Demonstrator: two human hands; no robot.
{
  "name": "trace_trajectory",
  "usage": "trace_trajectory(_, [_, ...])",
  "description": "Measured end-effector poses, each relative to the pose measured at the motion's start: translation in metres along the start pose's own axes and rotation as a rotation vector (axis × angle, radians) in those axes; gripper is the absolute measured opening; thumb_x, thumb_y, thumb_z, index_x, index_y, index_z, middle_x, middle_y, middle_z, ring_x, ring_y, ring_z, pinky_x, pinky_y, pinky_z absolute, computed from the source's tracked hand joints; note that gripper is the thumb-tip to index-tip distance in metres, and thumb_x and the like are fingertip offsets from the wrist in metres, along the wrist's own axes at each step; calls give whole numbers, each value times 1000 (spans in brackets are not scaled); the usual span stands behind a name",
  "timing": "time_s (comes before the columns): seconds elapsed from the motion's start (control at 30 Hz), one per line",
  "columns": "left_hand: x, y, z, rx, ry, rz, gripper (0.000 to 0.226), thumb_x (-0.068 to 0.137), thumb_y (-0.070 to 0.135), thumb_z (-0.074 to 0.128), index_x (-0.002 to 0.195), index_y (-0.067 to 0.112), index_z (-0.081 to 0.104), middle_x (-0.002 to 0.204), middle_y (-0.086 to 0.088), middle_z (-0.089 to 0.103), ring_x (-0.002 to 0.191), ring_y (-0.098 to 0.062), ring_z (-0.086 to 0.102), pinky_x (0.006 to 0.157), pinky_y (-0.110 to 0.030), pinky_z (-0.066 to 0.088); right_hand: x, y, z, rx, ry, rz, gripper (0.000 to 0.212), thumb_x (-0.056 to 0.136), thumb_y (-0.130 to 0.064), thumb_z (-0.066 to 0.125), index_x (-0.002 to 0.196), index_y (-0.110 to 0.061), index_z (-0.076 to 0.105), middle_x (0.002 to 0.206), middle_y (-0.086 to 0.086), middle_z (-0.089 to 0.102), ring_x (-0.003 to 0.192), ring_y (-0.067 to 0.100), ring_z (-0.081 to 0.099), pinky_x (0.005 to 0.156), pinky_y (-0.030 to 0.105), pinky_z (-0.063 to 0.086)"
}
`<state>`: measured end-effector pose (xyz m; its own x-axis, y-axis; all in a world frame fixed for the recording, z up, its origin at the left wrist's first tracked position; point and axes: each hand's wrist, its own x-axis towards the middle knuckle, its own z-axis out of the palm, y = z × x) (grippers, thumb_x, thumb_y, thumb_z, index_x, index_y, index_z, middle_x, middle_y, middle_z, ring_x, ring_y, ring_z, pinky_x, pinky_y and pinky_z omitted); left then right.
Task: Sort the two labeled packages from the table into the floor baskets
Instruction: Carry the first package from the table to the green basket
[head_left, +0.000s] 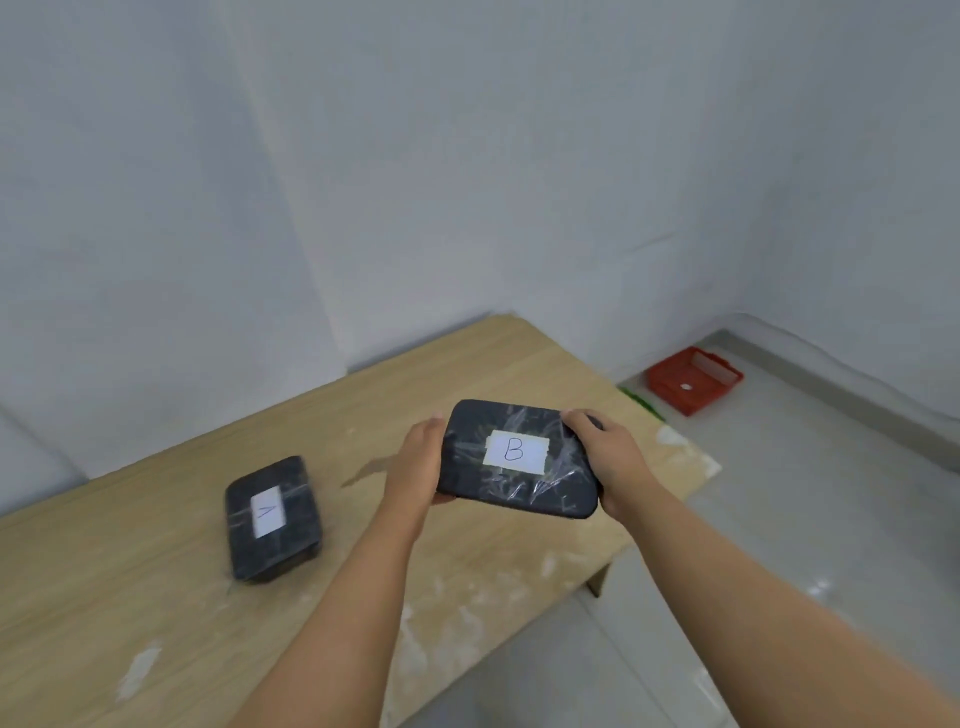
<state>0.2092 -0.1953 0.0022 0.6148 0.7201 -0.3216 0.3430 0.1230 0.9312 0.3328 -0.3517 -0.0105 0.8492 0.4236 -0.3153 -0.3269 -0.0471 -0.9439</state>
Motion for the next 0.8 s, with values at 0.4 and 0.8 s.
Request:
trace_trajectory(0.4, [71, 55, 313, -12, -143, 34, 31, 92, 50, 40, 99, 32, 64, 106, 1, 69, 102, -24, 66, 90, -44, 54, 152, -89, -263, -52, 28, 40, 19, 88, -31, 64, 94, -14, 69, 91, 13, 74, 72, 24, 69, 75, 40, 59])
trace_trajectory(0.8, [233, 106, 526, -63, 57, 44, 32, 95, 46, 35, 103, 23, 57, 91, 7, 60, 97, -23, 58, 94, -42, 48, 394, -136, -397, -83, 55, 114, 38, 90, -51, 49, 114, -23, 59, 114, 5, 69, 101, 24, 69, 88, 49, 58])
